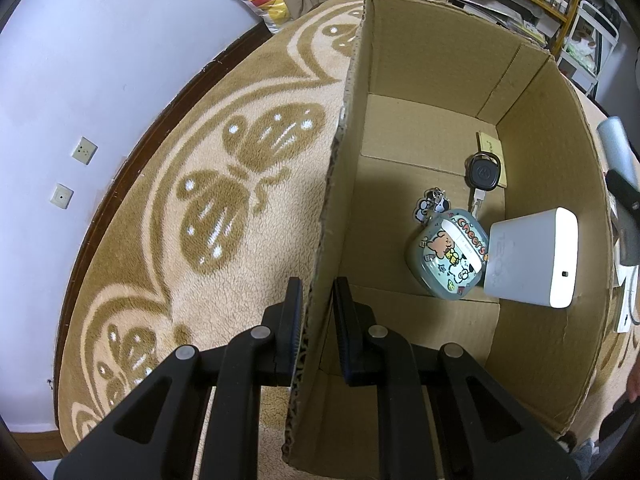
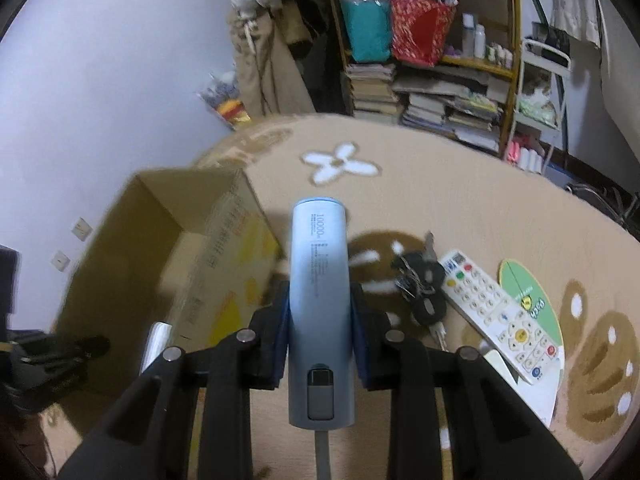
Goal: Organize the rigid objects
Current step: 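Carry the power bank over the box and release it inside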
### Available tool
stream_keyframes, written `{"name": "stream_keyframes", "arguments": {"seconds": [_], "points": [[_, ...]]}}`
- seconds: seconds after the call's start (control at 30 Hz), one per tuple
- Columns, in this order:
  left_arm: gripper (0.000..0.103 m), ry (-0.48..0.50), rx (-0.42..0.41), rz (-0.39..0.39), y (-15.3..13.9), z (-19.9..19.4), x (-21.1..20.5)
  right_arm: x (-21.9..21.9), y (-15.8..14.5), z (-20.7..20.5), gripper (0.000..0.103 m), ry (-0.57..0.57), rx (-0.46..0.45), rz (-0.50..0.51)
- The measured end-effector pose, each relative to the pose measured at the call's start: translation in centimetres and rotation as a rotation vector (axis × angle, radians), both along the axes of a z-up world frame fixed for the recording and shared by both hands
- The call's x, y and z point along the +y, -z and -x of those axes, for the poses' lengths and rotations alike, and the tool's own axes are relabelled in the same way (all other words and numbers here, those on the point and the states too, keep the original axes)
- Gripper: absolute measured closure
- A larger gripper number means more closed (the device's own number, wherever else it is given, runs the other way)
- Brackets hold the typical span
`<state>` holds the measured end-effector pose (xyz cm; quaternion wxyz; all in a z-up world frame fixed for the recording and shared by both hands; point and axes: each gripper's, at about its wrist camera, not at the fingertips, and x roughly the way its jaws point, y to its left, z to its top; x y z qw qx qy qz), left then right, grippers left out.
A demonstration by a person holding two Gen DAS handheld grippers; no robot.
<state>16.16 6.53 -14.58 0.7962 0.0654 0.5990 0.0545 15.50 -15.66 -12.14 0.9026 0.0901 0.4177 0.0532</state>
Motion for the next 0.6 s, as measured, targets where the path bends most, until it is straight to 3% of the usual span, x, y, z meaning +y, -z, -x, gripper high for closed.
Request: {"name": "stream_keyframes", "arguments": {"seconds": [0.6], "points": [[0.088,0.006,-0.003,-0.012,0.0,-0.1,-0.1,6.2,-3.6,2.2,0.074,-0.173,-0.099,-0.081]]}}
